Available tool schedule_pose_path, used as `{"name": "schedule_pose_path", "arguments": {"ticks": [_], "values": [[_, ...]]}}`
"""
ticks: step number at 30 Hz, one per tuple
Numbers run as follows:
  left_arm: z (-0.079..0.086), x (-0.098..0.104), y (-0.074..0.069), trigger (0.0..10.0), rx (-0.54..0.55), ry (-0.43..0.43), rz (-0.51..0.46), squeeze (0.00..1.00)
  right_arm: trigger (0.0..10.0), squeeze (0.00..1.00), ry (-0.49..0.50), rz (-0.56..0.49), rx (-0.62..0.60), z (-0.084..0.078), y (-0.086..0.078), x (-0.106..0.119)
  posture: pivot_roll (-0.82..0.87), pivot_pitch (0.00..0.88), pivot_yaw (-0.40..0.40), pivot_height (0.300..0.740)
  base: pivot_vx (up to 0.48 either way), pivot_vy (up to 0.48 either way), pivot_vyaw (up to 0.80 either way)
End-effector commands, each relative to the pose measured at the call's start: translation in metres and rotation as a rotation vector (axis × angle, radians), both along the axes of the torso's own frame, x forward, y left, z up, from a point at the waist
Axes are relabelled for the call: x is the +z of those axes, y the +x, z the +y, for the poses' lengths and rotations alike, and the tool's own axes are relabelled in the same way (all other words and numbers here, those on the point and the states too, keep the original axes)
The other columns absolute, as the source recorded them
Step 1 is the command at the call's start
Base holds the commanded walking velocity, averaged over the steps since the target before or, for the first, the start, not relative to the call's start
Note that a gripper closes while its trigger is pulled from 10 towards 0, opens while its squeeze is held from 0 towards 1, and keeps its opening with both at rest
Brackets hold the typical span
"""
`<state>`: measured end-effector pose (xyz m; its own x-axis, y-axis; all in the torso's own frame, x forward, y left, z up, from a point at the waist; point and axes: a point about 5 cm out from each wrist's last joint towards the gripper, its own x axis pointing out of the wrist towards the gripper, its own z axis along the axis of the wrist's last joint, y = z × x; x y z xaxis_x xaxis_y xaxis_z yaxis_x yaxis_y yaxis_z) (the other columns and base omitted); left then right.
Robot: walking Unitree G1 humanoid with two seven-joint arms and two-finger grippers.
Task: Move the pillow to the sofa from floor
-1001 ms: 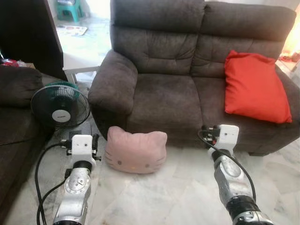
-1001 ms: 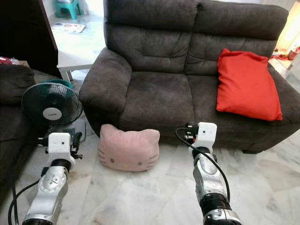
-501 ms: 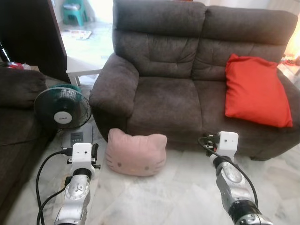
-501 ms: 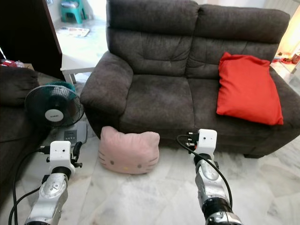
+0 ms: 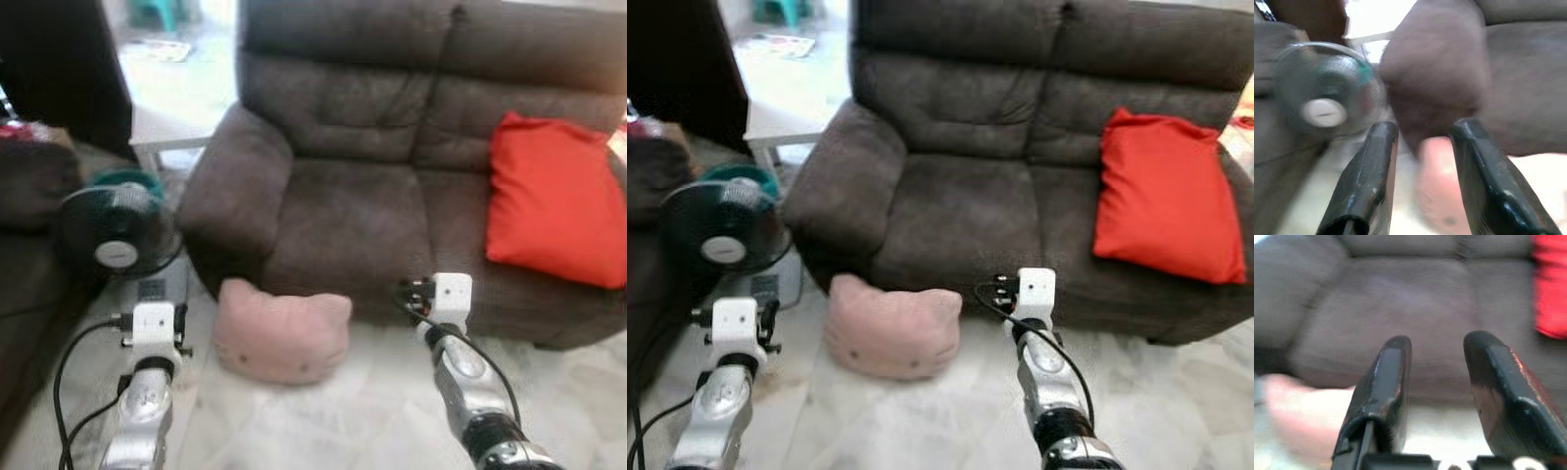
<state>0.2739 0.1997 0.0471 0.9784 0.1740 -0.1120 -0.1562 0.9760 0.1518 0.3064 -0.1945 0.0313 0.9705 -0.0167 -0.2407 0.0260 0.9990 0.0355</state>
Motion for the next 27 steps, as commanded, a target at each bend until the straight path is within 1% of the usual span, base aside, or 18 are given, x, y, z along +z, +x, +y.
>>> {"name": "schedule_pose_path", "arguments": {"ticks": [1,8,10,11,13,15,16,18,19,20,21,22,23,24,26,27], "values": [[0.001,0.001,0.000,10.0,-0.004,0.014,-0.003,0.00,10.0,0.00,0.011,0.016,-0.016,-0.001,-0.002,-0.004,0.18,0.058,-0.085,0.740,0.435,0.000,0.00],[0.004,-0.007,-0.003,10.0,-0.011,0.025,0.029,0.00,10.0,0.00,0.017,0.086,-0.043,-0.002,-0.010,-0.017,0.19,0.060,-0.067,0.740,0.434,0.000,0.00],[0.007,-0.013,-0.006,10.0,-0.013,0.033,0.060,0.00,10.0,0.00,0.019,0.131,-0.053,-0.002,-0.016,-0.026,0.19,0.059,-0.058,0.740,0.433,0.000,0.00],[0.007,-0.013,-0.006,10.0,-0.013,0.033,0.060,0.00,10.0,0.00,0.019,0.131,-0.053,-0.002,-0.016,-0.026,0.19,0.059,-0.058,0.740,0.435,0.000,0.00],[0.008,-0.022,-0.007,10.0,-0.026,0.024,0.114,0.00,10.0,0.00,0.032,0.178,-0.070,-0.003,-0.024,-0.036,0.19,0.060,-0.052,0.740,0.420,0.000,0.00],[0.007,-0.036,-0.010,10.0,-0.051,0.010,0.186,0.00,10.0,0.00,0.038,0.237,-0.081,-0.006,-0.034,-0.046,0.19,0.060,-0.051,0.740,0.000,0.000,0.00],[0.008,-0.045,-0.013,10.0,-0.058,-0.003,0.232,0.00,10.0,0.00,0.027,0.283,-0.084,-0.007,-0.042,-0.054,0.19,0.058,-0.047,0.740,0.000,0.000,0.00],[0.008,-0.056,-0.017,10.0,-0.050,-0.057,0.302,0.00,10.0,0.00,0.015,0.351,-0.089,-0.010,-0.054,-0.065,0.19,0.057,-0.048,0.740,0.000,0.000,0.00],[0.008,-0.066,-0.022,10.0,-0.047,-0.078,0.359,0.00,10.0,0.00,0.008,0.405,-0.097,-0.013,-0.064,-0.073,0.19,0.055,-0.048,0.740,0.000,0.000,0.00],[0.008,-0.069,-0.024,10.0,-0.048,-0.075,0.378,0.00,10.0,0.00,0.007,0.423,-0.101,-0.014,-0.068,-0.076,0.19,0.055,-0.048,0.740,0.000,0.000,0.00],[0.008,-0.075,-0.028,10.0,-0.061,-0.068,0.418,0.00,10.0,0.00,-0.005,0.467,-0.108,-0.016,-0.076,-0.082,0.19,0.054,-0.049,0.740,0.000,0.000,0.00],[0.008,-0.084,-0.035,10.0,-0.072,-0.064,0.484,0.00,10.0,0.00,-0.029,0.538,-0.122,-0.019,-0.089,-0.091,0.18,0.053,-0.050,0.740,0.000,0.000,0.00],[0.008,-0.084,-0.035,10.0,-0.072,-0.064,0.484,0.00,10.0,0.00,-0.029,0.538,-0.122,-0.019,-0.089,-0.091,0.18,0.053,-0.050,0.740,0.000,0.000,0.00],[0.008,-0.093,-0.044,10.0,-0.076,-0.064,0.547,0.00,10.0,0.00,-0.031,0.596,-0.149,-0.023,-0.102,-0.098,0.18,0.051,-0.049,0.740,0.000,0.000,0.00],[0.008,-0.098,-0.051,10.0,-0.081,-0.063,0.590,0.00,10.0,0.00,-0.021,0.632,-0.172,-0.026,-0.111,-0.103,0.18,0.052,-0.049,0.740,0.000,0.000,0.00],[0.009,-0.104,-0.058,10.0,-0.078,-0.065,0.628,0.00,10.0,0.00,-0.016,0.676,-0.189,-0.027,-0.122,-0.109,0.18,0.052,-0.050,0.740,0.000,0.000,0.00]]}}
